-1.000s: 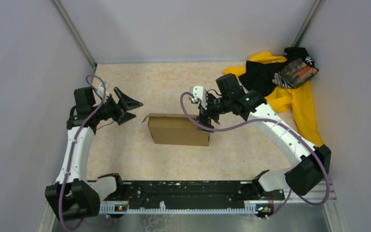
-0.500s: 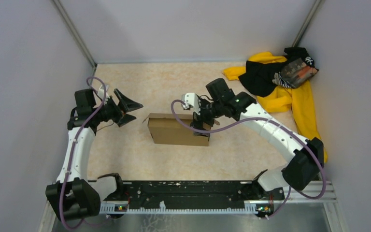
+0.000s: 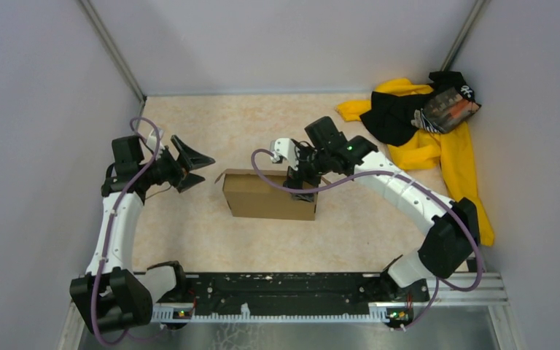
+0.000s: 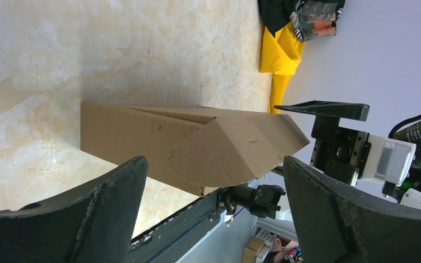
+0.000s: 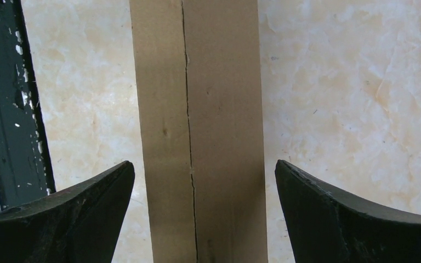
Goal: Fold the paper box
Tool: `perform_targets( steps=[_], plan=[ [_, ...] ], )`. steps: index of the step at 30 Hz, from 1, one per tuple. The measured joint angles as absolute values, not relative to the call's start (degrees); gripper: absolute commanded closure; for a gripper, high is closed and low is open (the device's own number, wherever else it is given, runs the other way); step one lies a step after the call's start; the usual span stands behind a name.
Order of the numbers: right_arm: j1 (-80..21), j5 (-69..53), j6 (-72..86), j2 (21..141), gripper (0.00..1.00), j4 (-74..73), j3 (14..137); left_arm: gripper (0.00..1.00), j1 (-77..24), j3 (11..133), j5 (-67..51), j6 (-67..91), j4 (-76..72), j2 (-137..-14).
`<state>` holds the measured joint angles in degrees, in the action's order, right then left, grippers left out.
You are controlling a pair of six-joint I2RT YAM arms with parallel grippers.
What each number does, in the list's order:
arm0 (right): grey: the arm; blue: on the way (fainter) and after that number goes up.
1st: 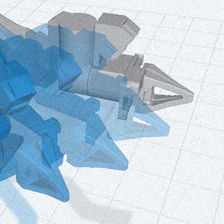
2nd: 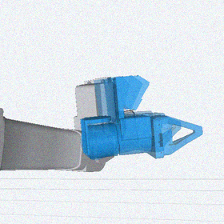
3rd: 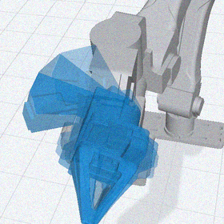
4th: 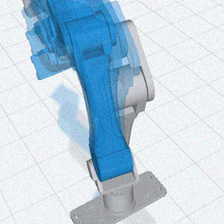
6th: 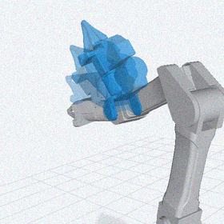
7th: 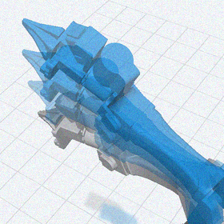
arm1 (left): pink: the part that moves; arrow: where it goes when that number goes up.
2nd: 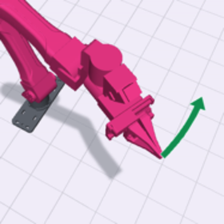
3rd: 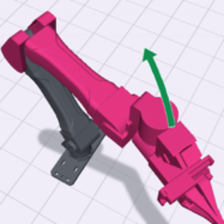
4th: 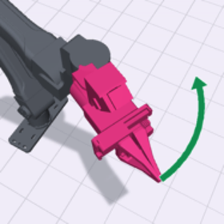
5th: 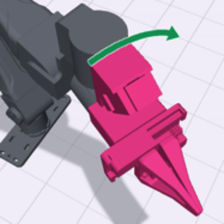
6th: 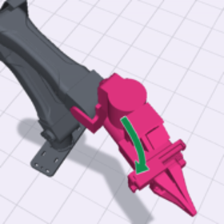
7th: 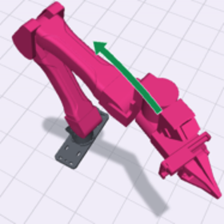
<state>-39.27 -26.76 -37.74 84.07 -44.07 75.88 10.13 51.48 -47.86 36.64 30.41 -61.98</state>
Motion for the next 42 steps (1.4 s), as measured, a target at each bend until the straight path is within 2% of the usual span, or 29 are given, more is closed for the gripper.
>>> perform_targets(
  steps=[11,15,21,25,34,42],
  plan=[
    [-39.27,-24.64,-37.74,84.07,0.06,-43.90,75.79,0.01,10.39,50.81,-48.25,36.56,30.15,-61.95],
    [-39.27,-24.49,-37.76,84.07,0.13,-43.81,75.79,0.01,10.41,50.48,-48.31,36.58,29.95,-61.95],
    [-39.27,-24.51,-37.65,84.09,0.29,-43.86,75.79,0.01,10.66,50.26,-48.64,36.58,29.56,-61.95],
    [-39.27,-24.60,-37.34,84.12,0.35,-43.97,75.79,0.01,10.76,50.26,-48.80,36.64,28.69,-61.95],
    [-39.27,-24.71,-37.08,84.12,0.36,-44.05,75.81,0.02,11.05,48.45,-52.34,37.30,20.67,-60.34],
    [-39.27,-24.60,-36.86,84.60,0.38,-44.82,76.58,0.13,10.96,47.90,-51.79,32.99,20.23,-52.80]
  ],
)
